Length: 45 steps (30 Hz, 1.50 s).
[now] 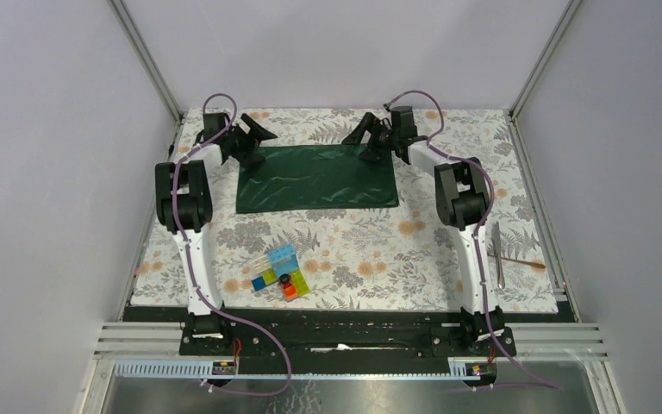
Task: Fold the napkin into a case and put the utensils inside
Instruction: Smooth out the rectangle-folded napkin at the center of the board.
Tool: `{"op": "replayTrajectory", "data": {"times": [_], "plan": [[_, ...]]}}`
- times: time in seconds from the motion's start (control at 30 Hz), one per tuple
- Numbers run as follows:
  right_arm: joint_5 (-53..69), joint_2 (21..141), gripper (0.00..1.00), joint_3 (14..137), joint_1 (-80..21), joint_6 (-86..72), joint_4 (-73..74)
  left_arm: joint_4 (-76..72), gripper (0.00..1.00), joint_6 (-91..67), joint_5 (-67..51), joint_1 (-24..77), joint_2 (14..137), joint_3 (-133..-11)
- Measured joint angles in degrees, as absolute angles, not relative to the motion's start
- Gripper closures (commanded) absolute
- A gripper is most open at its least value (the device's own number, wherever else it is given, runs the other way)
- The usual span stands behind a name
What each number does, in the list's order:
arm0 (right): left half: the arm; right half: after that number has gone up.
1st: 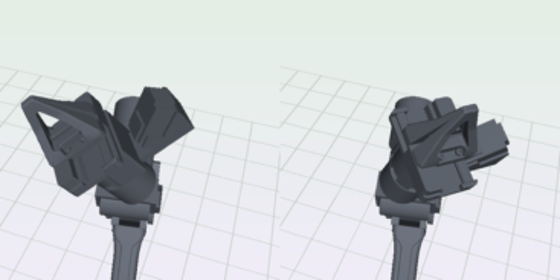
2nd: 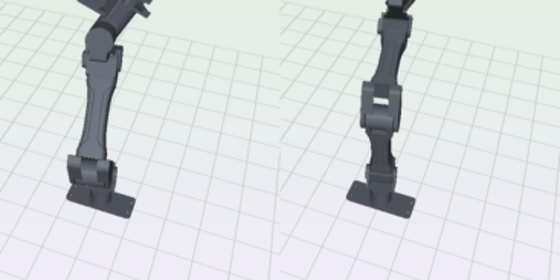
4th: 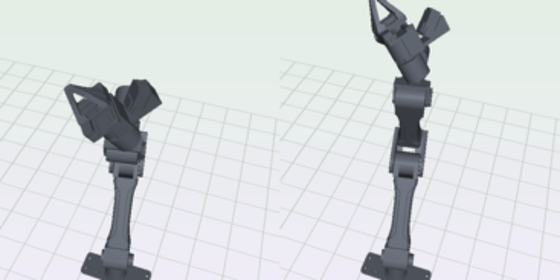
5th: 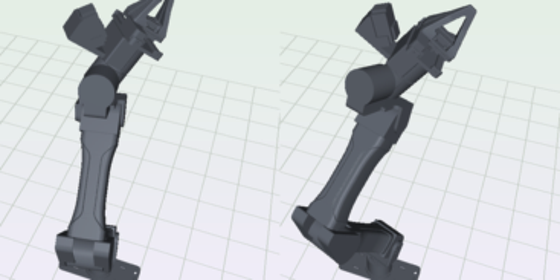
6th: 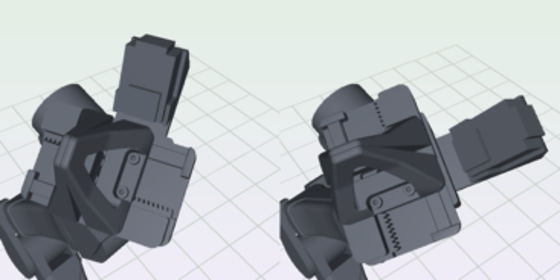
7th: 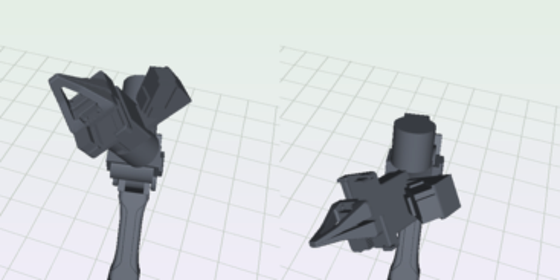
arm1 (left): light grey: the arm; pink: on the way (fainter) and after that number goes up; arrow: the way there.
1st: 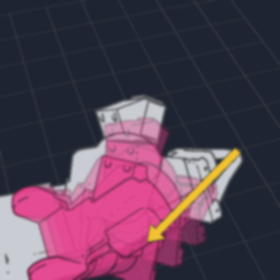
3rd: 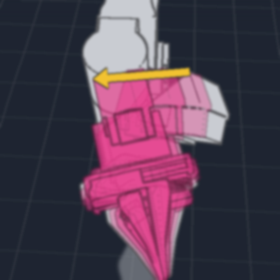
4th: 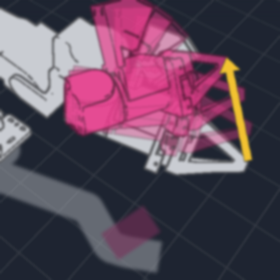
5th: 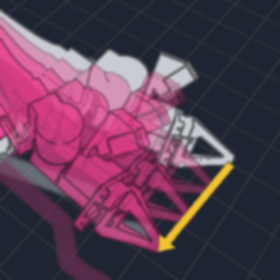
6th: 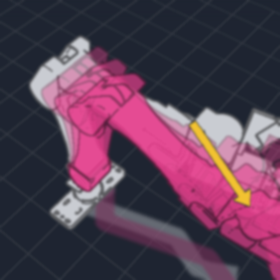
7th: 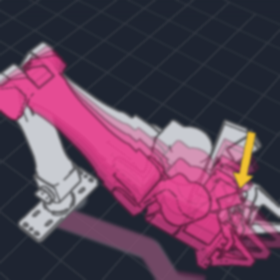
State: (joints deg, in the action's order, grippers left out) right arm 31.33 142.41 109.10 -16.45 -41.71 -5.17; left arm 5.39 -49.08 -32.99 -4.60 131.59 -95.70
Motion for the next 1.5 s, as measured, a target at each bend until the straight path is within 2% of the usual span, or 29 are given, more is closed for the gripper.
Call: {"op": "replayTrajectory", "data": {"times": [0.4,0.63,0.73,0.9,1.03,1.13,1.23,1.5], "plan": [[38.13,142.89,0.0,105.45,-7.84,-44.86,-12.34,-4.03,0.01,-52.73,-34.81,-8.71,133.05,-93.27],[40.16,143.24,0.0,105.95,-3.44,-44.93,-11.86,2.5,0.01,-47.35,-33.41,-9.04,133.8,-97.97],[39.13,143.94,0.0,108.88,-2.09,-43.22,-7.88,9.52,0.01,-43.24,-31.64,-9.65,135.31,-103.98],[35.09,145.08,0.0,119.48,-0.51,-36.45,8.69,19.68,0.01,-38.46,-30.89,-10.57,135.02,-112.27],[33.23,140.9,0.0,119.2,-1.48,-32.4,14.92,21.23,0.01,-37.58,-31.38,-10.48,129.67,-109.84],[34.59,135.48,0.0,113.14,-4.73,-32.82,12.01,19.09,0.01,-39.38,-33.74,-10.02,126.78,-108.05],[37.5,134.87,0.0,111.63,-8.71,-36.25,4.38,11.64,0.01,-43.38,-36.36,-9.61,126.87,-106.0],[42.48,143.83,0.0,114.83,-12.69,-45.01,-9.19,-0.51,0.01,-49.65,-39.51,-9.1,133.58,-102.72]]}}
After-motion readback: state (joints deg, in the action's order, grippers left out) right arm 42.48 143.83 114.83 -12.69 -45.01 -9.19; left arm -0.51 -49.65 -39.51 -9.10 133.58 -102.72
